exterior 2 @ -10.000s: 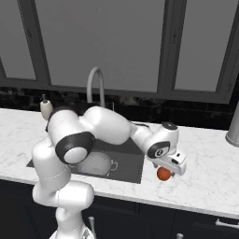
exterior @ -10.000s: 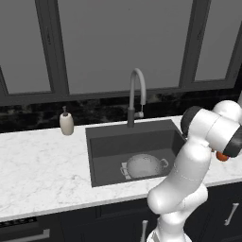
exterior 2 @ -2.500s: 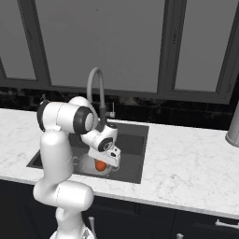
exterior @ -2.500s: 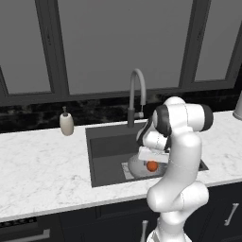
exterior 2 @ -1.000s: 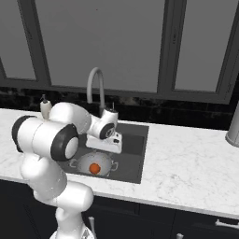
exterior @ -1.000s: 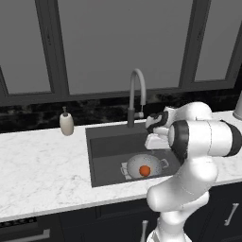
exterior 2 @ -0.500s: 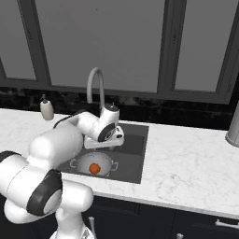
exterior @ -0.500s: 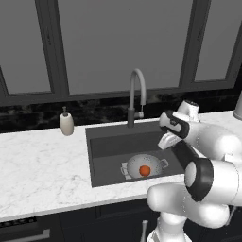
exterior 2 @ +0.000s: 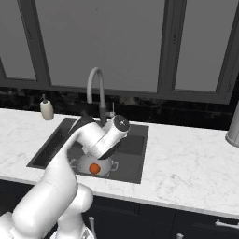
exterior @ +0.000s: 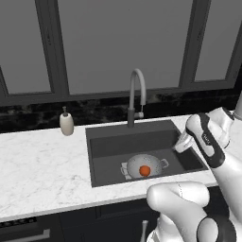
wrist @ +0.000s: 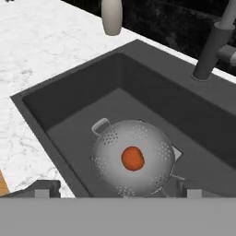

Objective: Put the colander in the sink, put the orange in the colander, and turn on the sink faucet and pour water over the colander.

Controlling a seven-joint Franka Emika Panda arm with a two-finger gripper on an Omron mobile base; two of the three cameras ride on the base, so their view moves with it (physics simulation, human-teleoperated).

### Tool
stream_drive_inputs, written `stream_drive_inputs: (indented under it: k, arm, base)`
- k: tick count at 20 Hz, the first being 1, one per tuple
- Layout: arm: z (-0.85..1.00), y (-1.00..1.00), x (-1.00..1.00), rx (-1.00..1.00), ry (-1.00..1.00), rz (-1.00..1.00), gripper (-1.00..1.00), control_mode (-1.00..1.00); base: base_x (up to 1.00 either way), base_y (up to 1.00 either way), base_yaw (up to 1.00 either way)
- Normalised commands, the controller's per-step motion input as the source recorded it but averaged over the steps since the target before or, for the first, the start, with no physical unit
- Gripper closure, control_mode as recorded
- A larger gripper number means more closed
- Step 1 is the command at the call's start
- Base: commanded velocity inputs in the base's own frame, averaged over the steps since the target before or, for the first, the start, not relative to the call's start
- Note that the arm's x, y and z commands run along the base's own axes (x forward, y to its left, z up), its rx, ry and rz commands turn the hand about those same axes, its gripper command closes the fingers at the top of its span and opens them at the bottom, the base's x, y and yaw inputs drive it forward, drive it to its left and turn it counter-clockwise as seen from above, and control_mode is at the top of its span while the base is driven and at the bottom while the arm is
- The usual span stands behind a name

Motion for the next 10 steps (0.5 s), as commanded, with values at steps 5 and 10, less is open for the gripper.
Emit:
stream_drive_inputs:
  k: [5,10]
  arm:
    - [0.63,-0.14,-0.04,0.44,-0.24,0.18,-1.00,-1.00]
    - [0.49,-0.11,0.34,0.34,-0.05,0.19,-1.00,-1.00]
  base:
    - [0.00,0.00,0.00]
    - [0.00,0.00,0.00]
